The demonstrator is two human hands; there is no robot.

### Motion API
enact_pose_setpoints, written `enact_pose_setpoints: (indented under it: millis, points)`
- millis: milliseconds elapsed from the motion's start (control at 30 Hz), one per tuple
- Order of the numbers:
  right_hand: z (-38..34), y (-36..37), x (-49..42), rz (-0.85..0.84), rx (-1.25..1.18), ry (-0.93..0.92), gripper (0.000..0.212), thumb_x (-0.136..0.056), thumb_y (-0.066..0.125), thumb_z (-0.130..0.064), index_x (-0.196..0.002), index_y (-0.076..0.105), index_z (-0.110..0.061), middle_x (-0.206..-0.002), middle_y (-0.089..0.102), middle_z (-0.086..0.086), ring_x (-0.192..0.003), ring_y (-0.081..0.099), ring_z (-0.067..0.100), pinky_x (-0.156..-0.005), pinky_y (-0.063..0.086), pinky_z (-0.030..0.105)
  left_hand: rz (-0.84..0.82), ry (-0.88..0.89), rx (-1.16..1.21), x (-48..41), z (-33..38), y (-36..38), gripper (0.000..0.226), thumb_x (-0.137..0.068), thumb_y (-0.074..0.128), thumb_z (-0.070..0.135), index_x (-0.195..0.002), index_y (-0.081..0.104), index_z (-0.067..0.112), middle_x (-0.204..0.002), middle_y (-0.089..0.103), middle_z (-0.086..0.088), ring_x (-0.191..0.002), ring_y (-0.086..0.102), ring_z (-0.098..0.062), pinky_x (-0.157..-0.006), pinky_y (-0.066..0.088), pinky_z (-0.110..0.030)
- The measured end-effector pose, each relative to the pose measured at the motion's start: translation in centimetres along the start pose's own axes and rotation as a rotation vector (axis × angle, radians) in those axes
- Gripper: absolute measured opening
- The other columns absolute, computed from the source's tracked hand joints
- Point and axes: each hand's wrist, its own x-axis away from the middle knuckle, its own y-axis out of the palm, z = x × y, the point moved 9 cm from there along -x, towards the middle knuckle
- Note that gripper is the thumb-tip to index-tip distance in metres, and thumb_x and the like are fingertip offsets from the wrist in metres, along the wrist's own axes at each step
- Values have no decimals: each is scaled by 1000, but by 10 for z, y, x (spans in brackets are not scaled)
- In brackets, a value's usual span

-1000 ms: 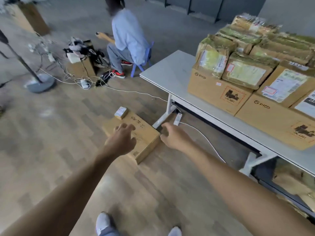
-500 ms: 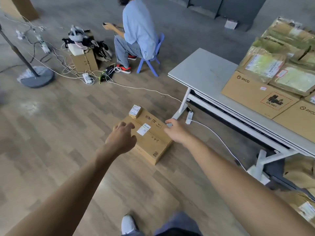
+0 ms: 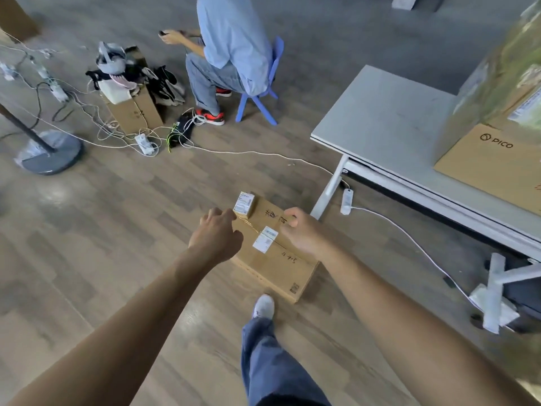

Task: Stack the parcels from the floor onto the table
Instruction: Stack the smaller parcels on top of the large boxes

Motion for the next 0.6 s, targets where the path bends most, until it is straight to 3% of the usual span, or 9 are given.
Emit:
enact_pose_setpoints:
  millis: [133, 300, 600]
  points:
    - [0, -1, -74, 15, -75, 36, 38, -95, 47, -31, -134, 46, -30, -120, 58, -6, -72, 53, -4, -49, 36, 10, -36, -23, 2, -85, -4, 9, 46, -88, 55, 28, -132, 48, 17, -133, 45, -11, -123, 41, -32, -97, 43, -43]
    - [27, 6, -155, 49, -96, 93, 40, -97, 49, -28, -137, 44, -26, -132, 57, 2, -111, 56, 13, -92, 45, 29, -148, -11, -29, -196, -5, 54, 44, -88, 54, 31, -129, 50, 16, -129, 48, -11, -122, 43, -31, -96, 39, -40]
    - [135, 82, -299, 98, -8, 144, 42, -97, 52, -25, -138, 44, -28, -126, 60, 1, -96, 58, 7, -80, 43, 19, -250, -95, -86, -391, -82, 227, 46, -88, 54, 29, -129, 46, 10, -127, 45, -15, -119, 43, -35, -96, 39, -42]
